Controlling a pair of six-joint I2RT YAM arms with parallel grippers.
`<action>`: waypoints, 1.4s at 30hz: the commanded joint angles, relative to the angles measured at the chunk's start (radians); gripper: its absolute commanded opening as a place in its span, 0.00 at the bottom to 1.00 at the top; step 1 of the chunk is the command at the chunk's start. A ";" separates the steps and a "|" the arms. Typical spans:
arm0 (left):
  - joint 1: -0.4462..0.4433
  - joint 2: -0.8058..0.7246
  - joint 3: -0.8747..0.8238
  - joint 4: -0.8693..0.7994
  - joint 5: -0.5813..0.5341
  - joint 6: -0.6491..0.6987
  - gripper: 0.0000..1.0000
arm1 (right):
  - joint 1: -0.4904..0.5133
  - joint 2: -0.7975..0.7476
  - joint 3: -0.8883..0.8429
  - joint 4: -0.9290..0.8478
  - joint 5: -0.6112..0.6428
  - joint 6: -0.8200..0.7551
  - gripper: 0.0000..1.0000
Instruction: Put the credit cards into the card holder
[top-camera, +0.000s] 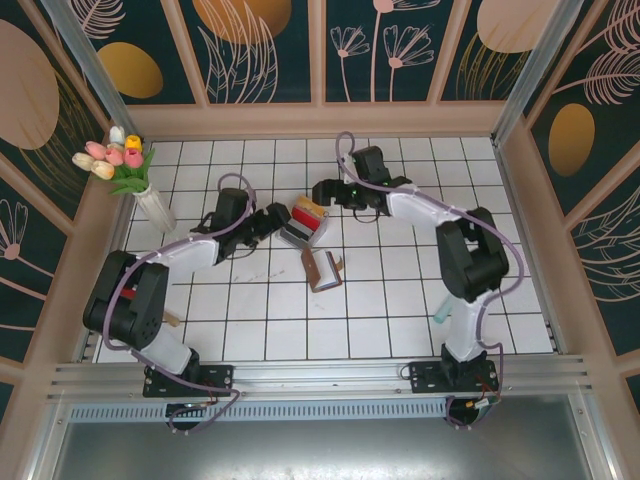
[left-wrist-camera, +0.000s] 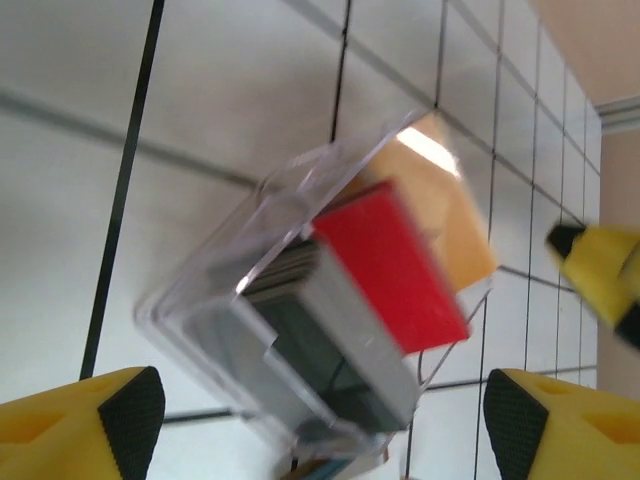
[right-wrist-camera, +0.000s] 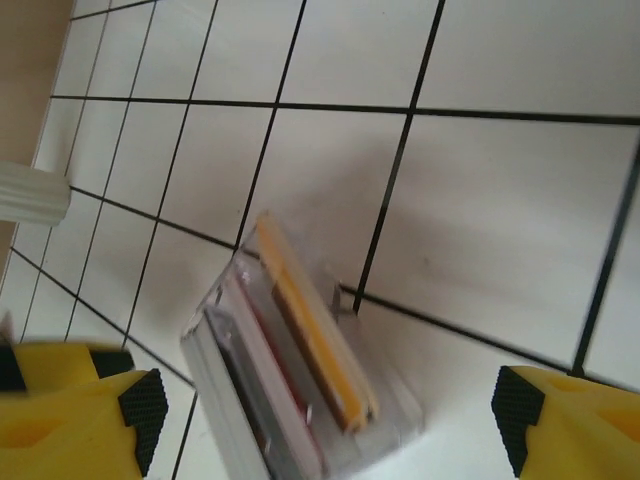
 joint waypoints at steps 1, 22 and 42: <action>-0.005 0.037 -0.015 0.184 0.098 -0.082 0.87 | -0.018 0.111 0.123 -0.079 -0.085 -0.048 0.88; -0.128 0.340 0.265 0.215 0.216 -0.089 0.84 | -0.168 -0.055 -0.174 0.092 -0.325 0.036 0.75; -0.172 0.211 0.223 0.084 -0.055 -0.080 0.80 | -0.126 -0.370 -0.242 -0.117 0.215 -0.111 0.66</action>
